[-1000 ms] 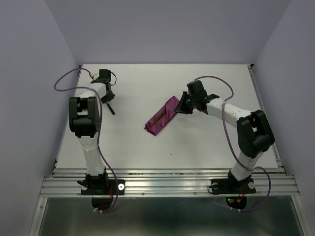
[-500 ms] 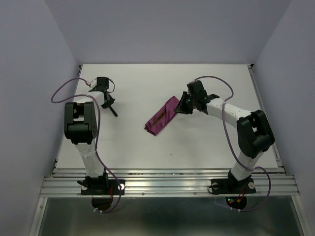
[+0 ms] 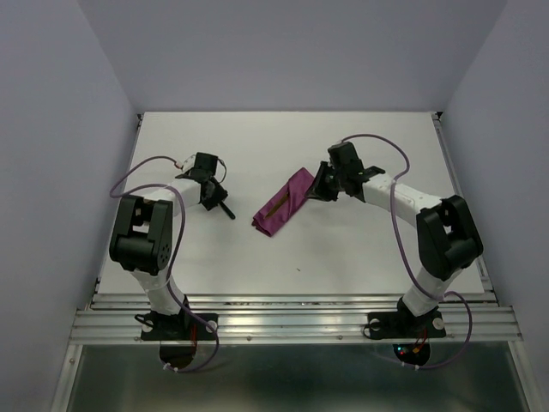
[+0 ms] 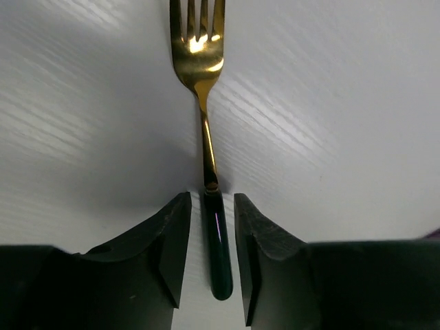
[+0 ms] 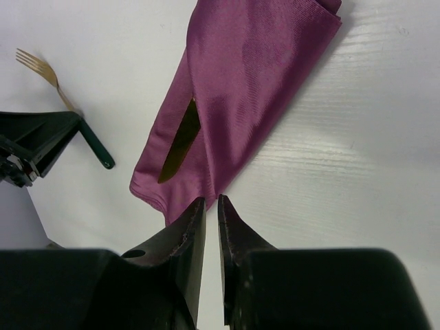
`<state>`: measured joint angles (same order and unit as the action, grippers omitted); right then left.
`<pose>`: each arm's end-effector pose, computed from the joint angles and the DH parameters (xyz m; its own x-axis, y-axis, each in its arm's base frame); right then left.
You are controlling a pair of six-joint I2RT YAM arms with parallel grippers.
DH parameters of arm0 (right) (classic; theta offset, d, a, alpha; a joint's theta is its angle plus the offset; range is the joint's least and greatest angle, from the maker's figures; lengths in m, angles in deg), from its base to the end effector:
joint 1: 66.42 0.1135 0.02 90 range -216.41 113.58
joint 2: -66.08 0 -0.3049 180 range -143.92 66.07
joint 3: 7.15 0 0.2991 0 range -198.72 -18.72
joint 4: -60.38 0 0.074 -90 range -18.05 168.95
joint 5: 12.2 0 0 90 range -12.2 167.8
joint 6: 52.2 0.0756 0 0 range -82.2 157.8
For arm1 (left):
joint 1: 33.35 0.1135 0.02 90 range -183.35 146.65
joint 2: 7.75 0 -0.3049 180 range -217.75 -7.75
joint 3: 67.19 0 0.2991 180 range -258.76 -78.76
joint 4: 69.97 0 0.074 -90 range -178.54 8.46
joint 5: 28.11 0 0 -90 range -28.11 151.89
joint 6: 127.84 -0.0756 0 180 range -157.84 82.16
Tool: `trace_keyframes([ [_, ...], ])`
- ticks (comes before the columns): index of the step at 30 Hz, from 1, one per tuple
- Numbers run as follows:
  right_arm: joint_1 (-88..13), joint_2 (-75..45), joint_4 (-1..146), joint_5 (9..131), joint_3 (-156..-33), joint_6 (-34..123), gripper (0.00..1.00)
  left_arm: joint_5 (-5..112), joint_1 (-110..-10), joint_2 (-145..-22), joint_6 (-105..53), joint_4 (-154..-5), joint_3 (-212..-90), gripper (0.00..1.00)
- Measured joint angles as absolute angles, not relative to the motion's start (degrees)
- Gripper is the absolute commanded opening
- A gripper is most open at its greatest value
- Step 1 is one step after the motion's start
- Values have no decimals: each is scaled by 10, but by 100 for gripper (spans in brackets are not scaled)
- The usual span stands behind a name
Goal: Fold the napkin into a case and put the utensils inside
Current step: Move the fork to the center of the board.
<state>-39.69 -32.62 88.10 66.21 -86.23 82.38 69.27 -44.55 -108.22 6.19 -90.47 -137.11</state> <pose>0.3935 0.2152 0.2056 -0.8624 0.3355 -0.3790 0.0606 0.8117 0.5809 0.4204 -0.0733 0.1454 -0.6273 -0.5784 -0.5214 -0.4487 0.8157 -0.3651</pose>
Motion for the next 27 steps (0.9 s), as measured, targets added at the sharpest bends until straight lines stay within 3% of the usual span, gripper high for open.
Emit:
trace_keyframes([
  [3, -397, -321, 881, 662, -861, 824, 19, 681, -461, -1070, 74, -914, -1364, 52],
  [10, -397, -305, 879, 662, -856, 824, 19, 681, -464, -1049, 47, -967, -1386, 54],
  [17, -397, -303, 878, 659, -847, 824, 20, 694, -469, -1026, -14, -1011, -1416, 80],
  [27, -397, -303, 878, 654, -847, 824, 20, 620, -514, -1004, -18, -980, -1329, 78],
])
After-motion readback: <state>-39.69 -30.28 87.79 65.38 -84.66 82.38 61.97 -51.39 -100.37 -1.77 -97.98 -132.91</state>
